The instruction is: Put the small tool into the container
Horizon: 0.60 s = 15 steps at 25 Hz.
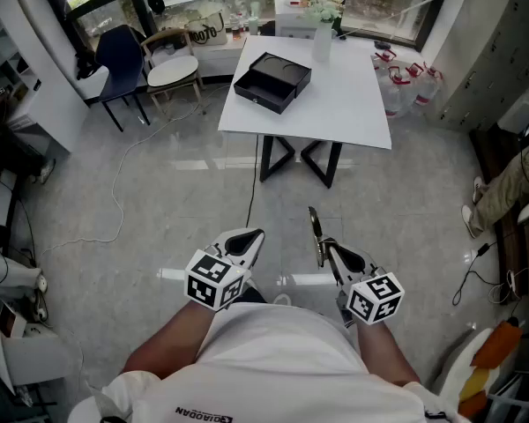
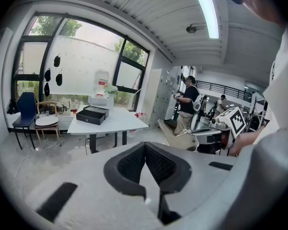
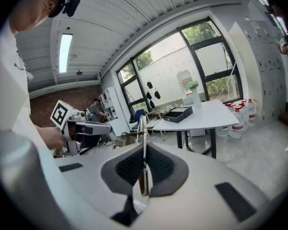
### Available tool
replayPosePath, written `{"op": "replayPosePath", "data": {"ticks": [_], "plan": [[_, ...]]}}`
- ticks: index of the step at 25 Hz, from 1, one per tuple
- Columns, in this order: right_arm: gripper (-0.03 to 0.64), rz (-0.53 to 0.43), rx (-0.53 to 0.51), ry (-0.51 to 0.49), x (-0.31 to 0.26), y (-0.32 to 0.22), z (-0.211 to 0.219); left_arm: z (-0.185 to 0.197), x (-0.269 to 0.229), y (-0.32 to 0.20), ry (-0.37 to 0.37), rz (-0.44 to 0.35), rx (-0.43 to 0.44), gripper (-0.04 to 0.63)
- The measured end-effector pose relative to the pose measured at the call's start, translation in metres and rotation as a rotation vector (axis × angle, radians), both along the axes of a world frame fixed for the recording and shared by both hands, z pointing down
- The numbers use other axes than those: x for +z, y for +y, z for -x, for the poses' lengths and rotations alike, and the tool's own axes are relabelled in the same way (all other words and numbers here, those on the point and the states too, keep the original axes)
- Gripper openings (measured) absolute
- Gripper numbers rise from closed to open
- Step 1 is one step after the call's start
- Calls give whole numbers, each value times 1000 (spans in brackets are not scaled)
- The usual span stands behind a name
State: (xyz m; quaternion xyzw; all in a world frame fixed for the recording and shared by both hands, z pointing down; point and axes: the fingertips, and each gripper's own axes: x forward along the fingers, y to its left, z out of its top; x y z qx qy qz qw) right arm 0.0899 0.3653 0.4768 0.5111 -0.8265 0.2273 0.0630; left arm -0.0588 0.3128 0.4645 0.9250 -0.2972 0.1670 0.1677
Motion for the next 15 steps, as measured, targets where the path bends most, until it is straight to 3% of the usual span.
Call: {"op": "replayPosePath", "data": {"ticks": [15], "plan": [[9, -19, -3, -8, -2, -11, -8, -11, -3, -12, -10, -8, 11, 9]]}}
